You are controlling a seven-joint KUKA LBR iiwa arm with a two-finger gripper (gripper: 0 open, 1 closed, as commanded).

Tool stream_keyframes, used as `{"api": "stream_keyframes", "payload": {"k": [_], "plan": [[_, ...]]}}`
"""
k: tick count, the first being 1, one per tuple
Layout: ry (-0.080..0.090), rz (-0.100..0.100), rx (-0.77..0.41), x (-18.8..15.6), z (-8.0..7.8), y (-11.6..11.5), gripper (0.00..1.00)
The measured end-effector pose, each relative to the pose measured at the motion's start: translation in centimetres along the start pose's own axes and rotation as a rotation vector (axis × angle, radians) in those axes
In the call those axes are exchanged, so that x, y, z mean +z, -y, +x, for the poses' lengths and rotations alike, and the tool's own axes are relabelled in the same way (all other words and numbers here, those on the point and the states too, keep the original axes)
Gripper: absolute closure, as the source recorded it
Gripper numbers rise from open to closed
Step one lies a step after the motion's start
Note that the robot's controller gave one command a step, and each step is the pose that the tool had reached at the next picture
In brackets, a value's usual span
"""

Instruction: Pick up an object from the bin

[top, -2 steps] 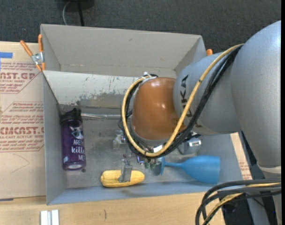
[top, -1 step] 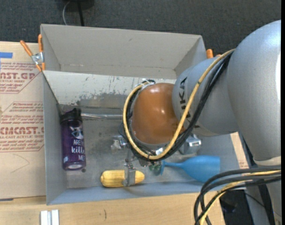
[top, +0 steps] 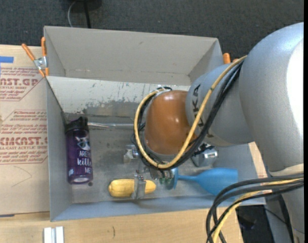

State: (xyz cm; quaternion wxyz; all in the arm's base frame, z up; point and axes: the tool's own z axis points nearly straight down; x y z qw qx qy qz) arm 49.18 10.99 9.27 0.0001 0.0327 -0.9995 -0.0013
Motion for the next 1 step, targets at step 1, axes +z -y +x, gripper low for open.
{"api": "stream_keyframes", "payload": {"k": [1], "plan": [[0.000, 0.001, -0.174, 1.10, -0.01, 0.77, 0.00]]}}
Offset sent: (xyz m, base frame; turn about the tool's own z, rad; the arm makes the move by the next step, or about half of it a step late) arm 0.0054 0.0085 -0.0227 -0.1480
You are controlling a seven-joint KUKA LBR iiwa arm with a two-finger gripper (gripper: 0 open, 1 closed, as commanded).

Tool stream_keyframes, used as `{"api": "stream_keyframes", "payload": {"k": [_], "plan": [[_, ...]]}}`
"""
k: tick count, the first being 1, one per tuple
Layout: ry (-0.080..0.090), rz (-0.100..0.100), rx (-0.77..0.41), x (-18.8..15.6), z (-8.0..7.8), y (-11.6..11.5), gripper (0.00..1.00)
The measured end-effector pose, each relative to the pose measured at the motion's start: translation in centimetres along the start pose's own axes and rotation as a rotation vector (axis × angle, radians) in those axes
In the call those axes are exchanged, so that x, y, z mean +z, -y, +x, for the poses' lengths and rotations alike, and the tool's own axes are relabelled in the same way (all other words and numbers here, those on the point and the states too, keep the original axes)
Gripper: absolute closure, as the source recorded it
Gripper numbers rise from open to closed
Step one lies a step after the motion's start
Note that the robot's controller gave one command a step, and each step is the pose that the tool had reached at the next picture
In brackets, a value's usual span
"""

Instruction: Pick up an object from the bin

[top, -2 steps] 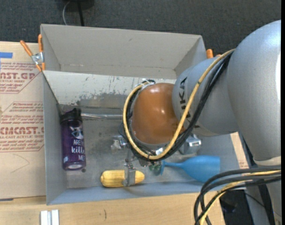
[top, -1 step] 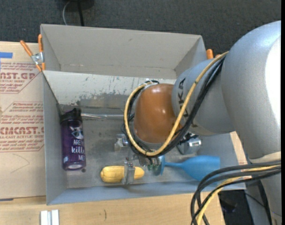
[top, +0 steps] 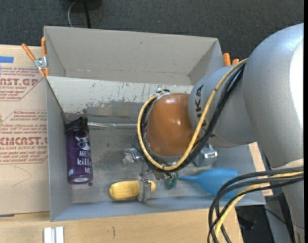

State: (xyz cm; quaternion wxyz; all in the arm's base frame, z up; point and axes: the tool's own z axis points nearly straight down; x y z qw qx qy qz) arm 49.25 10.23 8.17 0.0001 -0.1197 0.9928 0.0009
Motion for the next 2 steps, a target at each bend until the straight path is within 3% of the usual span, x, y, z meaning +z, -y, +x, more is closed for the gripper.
{"api": "stream_keyframes", "payload": {"k": [1, 2], "plan": [[0.001, 0.000, -0.183, 0.5, -0.3, -0.4, 0.00], [0.000, -0.001, -0.099, 1.2, 0.2, -3.3, 1.00]]}}
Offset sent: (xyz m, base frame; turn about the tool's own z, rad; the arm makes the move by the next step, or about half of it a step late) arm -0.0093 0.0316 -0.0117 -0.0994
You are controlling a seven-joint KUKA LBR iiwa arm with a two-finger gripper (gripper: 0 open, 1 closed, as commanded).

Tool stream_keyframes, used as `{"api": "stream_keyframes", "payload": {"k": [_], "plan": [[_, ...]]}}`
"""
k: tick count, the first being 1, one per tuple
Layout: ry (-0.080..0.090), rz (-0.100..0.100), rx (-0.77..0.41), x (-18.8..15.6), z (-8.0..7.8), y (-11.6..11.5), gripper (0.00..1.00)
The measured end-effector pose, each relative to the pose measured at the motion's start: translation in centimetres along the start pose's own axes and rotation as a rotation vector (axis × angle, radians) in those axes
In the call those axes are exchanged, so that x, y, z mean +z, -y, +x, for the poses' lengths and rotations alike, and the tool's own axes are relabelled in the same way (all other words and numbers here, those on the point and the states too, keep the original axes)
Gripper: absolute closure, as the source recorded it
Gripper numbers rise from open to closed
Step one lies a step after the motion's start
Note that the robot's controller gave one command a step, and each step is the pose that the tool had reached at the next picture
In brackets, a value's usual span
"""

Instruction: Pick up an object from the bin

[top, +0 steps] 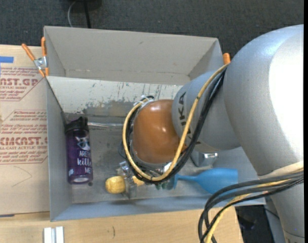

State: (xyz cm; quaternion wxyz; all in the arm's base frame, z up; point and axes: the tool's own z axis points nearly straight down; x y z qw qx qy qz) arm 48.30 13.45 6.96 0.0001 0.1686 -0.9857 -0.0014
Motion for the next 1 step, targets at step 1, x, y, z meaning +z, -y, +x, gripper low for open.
{"api": "stream_keyframes", "payload": {"k": [1], "plan": [[0.000, 0.000, 0.000, 0.00, 0.00, 0.00, 1.00]]}}
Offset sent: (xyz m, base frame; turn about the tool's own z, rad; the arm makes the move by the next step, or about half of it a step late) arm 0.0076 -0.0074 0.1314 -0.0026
